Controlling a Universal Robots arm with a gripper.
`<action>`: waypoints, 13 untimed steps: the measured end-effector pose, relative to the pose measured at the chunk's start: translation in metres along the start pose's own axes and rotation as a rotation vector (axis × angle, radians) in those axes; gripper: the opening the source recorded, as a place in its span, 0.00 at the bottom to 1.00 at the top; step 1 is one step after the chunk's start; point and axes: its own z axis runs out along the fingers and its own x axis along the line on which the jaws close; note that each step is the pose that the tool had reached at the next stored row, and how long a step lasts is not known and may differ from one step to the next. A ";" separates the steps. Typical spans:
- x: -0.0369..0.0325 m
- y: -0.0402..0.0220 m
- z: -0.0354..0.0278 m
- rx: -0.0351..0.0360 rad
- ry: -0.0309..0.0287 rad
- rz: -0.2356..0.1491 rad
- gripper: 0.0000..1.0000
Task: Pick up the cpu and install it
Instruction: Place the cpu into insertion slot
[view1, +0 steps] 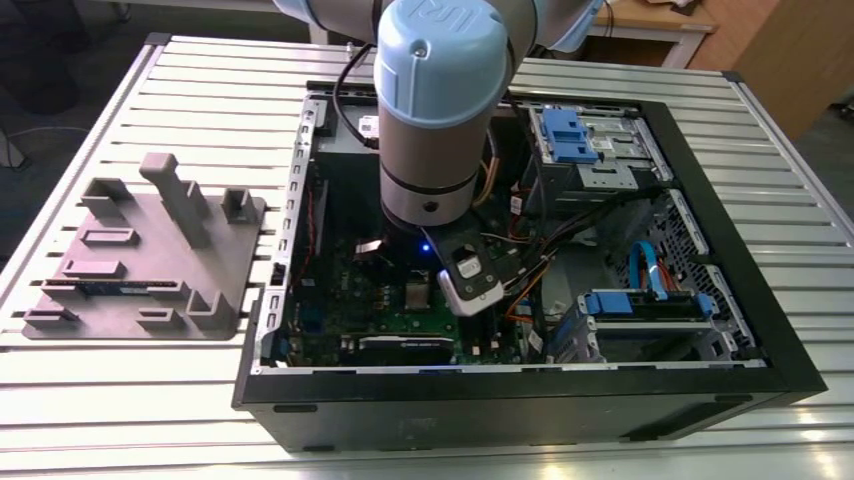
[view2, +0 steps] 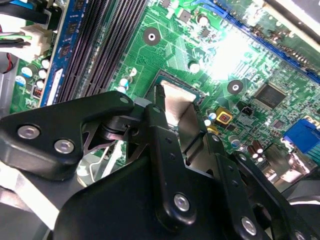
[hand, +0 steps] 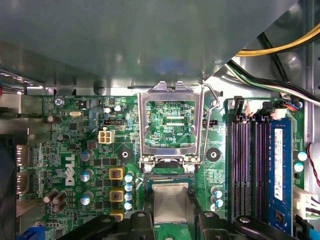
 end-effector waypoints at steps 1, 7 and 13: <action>0.0000 0.0000 -0.0001 0.0001 0.0001 0.000 0.38; 0.0000 -0.0001 -0.0003 0.0001 0.0001 0.000 0.39; 0.0001 -0.0002 0.0024 0.0001 0.0001 0.000 0.45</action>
